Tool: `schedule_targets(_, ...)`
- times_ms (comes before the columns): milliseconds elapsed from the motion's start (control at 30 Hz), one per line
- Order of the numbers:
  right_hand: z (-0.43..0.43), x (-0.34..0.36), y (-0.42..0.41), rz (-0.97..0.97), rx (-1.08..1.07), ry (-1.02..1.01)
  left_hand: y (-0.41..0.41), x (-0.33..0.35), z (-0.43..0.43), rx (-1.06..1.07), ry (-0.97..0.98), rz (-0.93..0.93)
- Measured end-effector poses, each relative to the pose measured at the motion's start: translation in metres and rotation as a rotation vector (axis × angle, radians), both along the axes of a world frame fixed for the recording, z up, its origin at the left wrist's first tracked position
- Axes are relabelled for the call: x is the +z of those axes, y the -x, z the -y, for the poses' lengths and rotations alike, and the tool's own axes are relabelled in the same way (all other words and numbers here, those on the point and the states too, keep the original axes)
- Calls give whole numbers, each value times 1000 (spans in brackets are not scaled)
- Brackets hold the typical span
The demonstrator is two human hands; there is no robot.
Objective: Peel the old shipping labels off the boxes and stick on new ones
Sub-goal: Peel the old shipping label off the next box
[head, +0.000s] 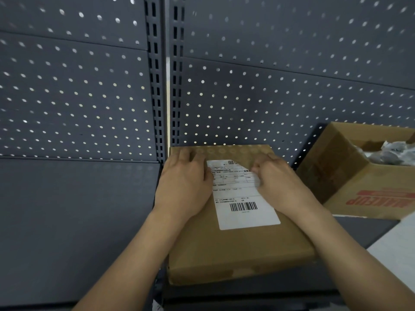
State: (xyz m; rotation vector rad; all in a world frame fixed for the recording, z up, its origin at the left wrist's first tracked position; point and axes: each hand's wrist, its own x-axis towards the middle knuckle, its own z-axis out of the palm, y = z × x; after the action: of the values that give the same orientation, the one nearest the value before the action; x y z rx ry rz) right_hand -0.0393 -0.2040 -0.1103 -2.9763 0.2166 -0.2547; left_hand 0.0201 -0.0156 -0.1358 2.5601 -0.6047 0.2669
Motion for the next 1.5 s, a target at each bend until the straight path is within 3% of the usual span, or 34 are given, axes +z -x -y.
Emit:
schedule_targets(300, 8, 9, 20, 173, 2, -324, -1, -1, 0, -4, 5, -3)
schedule_targets(633, 5, 3, 19, 177, 69, -205, 0, 1, -1, -6, 6, -13)
schedule_targets(1000, 6, 9, 39, 277, 134, -422, -1, 1, -1, -12, 23, -13)
schedule_targets(1167, 7, 7, 47, 230, 157, -535, 0, 1, 0, -11, 24, -18)
schedule_targets(1333, 14, 6, 47, 112, 137, -414, 1, 2, -1, -9, 36, -15)
schedule_targets(1500, 16, 6, 47, 151, 151, -438, 0, 2, 0, -19, 39, -15)
